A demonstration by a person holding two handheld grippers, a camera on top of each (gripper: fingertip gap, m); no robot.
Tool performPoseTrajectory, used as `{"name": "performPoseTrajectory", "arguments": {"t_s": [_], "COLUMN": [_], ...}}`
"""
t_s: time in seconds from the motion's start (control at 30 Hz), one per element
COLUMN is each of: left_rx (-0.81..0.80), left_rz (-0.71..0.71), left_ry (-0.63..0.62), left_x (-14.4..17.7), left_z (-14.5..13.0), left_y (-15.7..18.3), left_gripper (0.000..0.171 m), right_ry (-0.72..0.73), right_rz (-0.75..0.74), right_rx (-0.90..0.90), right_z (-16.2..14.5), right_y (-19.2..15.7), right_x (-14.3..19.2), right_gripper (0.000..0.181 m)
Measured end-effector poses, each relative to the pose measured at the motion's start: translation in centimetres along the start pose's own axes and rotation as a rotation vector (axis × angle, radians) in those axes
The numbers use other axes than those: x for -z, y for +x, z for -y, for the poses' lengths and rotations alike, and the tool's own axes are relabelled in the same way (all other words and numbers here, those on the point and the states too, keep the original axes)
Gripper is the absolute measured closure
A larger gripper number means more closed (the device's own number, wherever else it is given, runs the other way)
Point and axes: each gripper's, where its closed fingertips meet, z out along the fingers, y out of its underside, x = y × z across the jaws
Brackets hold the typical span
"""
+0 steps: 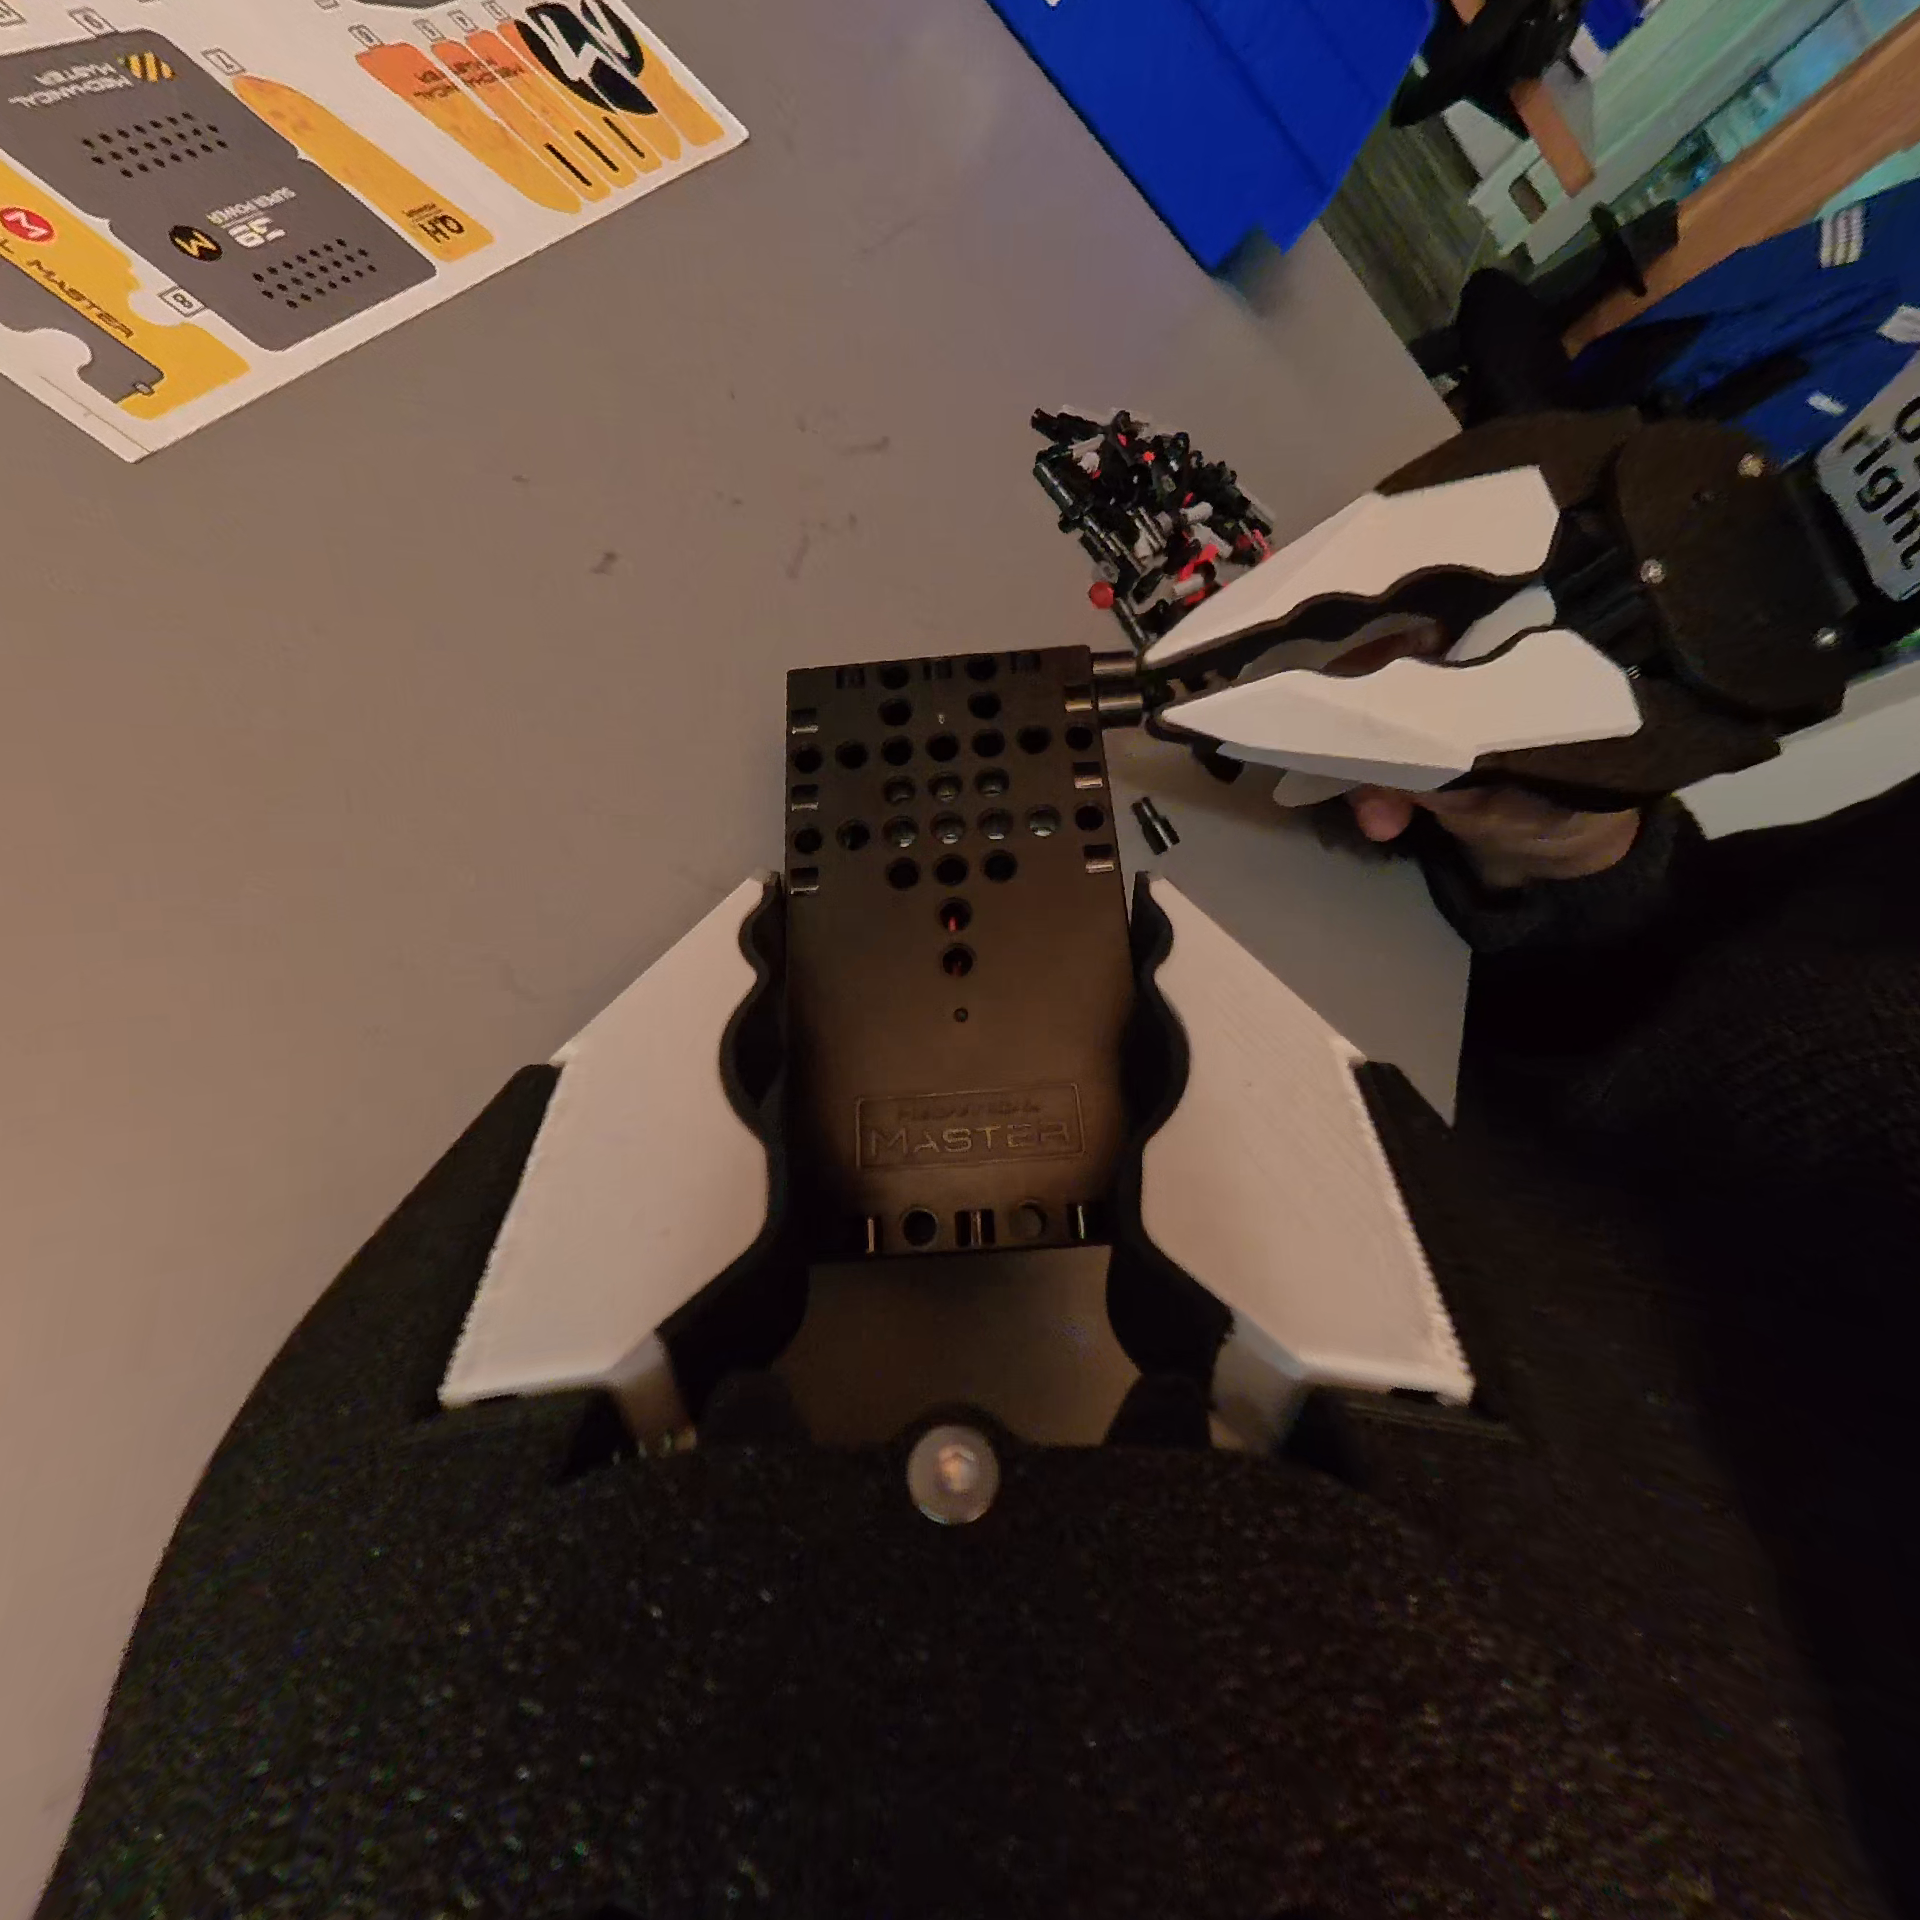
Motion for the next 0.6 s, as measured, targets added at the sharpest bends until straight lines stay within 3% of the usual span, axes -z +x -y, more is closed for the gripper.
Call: {"name": "performPoseTrajectory", "arguments": {"t_s": [0.27,0.37,0.53,0.6], "left_rx": [-0.217,-0.238,-0.194,-0.17], "left_rz": [0.196,0.195,0.141,0.059], "left_ry": [-0.069,-0.076,0.072,0.158], "left_x": [-0.8,-0.9,0.2,0.9], "left_z": [-0.9,-1.1,1.1,2.3], "left_y": [-0.2,0.1,1.4,3.0], "left_gripper": [0.105,0.107,0.106,0.107], "right_ry": [0.096,0.094,0.142,0.18], "right_rz": [-0.047,-0.049,-0.035,-0.03], "right_rx": [-0.003,0.024,0.118,0.181], "right_z": [1.1,1.1,1.7,2.3], "right_y": [1.2,0.9,-0.3,-1.1], "right_x": [1.2,1.1,1.5,1.7], "right_gripper": [0.174,0.174,0.174,0.174]}}
